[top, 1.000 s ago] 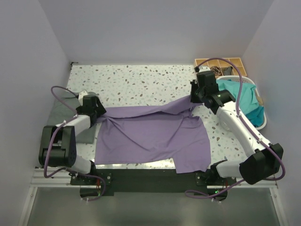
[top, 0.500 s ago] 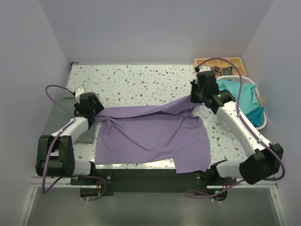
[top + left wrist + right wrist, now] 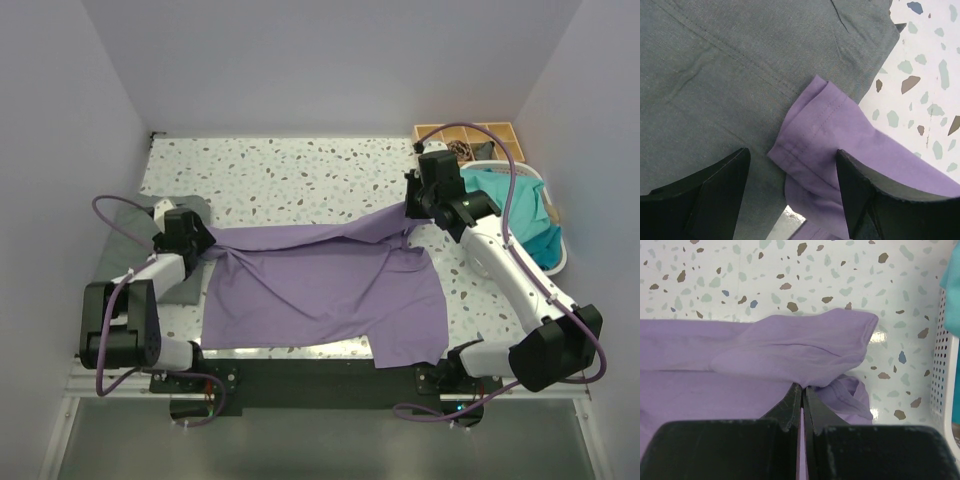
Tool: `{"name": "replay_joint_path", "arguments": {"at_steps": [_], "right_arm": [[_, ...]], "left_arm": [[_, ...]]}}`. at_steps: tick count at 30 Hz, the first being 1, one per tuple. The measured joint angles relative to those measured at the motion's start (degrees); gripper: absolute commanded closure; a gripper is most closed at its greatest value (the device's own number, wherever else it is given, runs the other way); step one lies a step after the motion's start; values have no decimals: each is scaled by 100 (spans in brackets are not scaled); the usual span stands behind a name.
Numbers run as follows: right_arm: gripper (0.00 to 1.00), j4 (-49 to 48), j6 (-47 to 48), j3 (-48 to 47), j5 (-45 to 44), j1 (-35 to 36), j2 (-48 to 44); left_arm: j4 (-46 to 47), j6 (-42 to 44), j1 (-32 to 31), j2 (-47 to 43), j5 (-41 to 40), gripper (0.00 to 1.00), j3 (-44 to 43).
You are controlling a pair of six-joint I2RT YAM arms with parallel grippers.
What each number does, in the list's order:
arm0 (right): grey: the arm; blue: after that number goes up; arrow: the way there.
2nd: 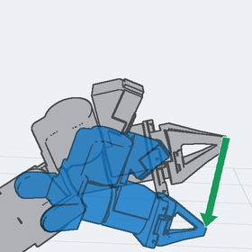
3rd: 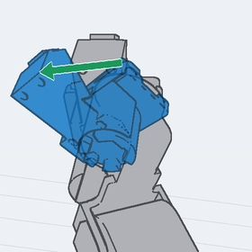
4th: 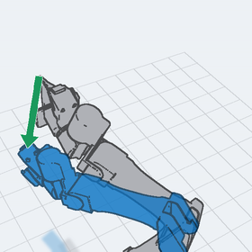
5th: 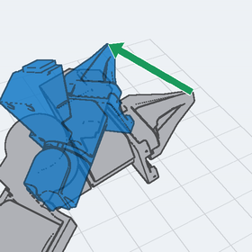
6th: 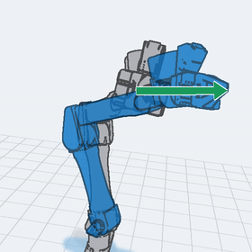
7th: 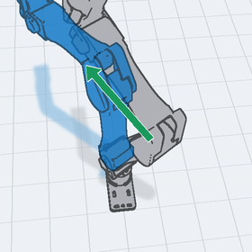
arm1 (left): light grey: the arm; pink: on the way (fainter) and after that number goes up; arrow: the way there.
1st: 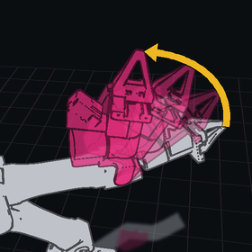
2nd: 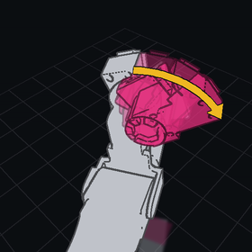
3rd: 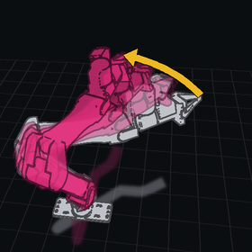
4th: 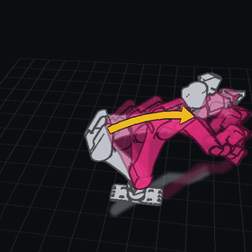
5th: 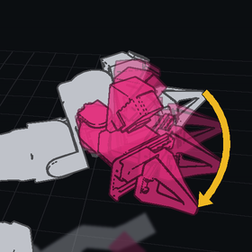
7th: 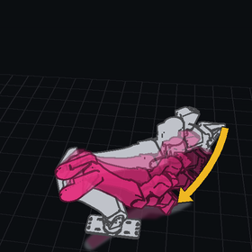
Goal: Fold and stack the t-shirts
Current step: Flatten the tshirt out
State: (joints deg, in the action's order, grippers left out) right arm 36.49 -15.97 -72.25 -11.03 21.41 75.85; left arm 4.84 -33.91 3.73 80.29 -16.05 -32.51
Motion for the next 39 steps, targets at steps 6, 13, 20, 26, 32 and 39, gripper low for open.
{"name": "replay_joint_path", "arguments": {"at_steps": [6,13,20,26,32,39], "right_arm": [[100,0,0,0,0,-2,0],[100,0,2,0,0,-2,0],[100,11,20,0,-7,-7,0],[100,44,59,-20,-52,-7,0],[100,168,85,-107,-160,-11,-4],[100,212,109,-114,-236,-11,-4]], "left_arm": [[142,2,2,17,79,48,4],[186,4,2,17,94,77,4],[197,57,2,20,120,100,2],[136,55,4,7,249,100,-92],[26,81,4,-389,363,100,-254],[24,190,4,-560,455,96,-254]]}}
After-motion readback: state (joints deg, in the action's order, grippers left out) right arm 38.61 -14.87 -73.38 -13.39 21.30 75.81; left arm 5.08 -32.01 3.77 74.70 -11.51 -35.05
